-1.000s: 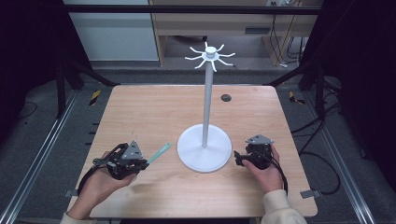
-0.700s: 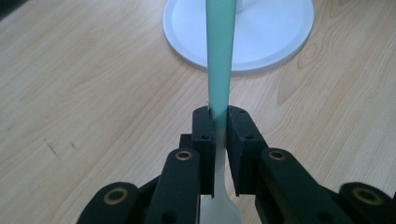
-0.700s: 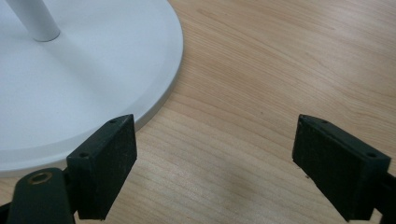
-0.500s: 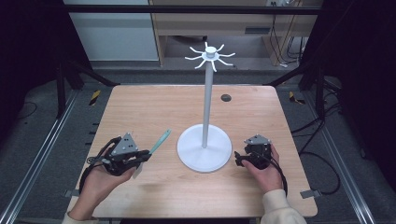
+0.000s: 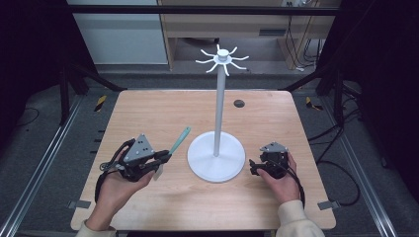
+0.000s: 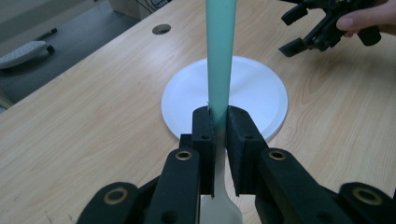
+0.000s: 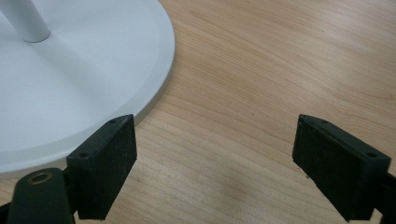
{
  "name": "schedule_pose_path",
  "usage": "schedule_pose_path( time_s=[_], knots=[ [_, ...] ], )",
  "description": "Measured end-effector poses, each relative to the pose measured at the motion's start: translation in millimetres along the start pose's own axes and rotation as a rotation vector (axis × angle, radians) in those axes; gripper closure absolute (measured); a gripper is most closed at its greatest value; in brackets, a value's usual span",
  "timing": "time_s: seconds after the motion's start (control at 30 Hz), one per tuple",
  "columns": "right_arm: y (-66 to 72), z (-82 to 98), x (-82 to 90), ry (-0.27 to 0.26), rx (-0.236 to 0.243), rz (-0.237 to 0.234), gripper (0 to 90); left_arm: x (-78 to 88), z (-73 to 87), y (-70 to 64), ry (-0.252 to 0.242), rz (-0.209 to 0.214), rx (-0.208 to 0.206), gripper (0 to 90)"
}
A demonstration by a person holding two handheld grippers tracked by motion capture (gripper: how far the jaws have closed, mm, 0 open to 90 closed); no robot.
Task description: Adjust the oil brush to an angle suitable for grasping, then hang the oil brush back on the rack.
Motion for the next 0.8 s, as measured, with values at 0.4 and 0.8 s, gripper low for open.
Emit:
schedule_pose_path(
  time_s=[0.4,0.8],
  knots=[
    [-0.6,0.4,-0.1,0.0,0.0,0.001,14.2,0.6,-22.3,0.1,-0.097,-0.001,0.034,81.9],
    [-3.4,0.1,2.4,-0.001,-0.001,0.011,14.2,7.5,-53.1,0.9,-0.18,-0.021,0.04,81.9]
  ],
)
Point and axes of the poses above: each handheld gripper's, and its own axes: x roughly backward along the jaws, z roughly out of its underside, y roughly to its left, the point moved 5 cm from there along -x, roughly forward along the jaws, and after that the axes turned 11 degrees about -y, right-handed, at the moved point
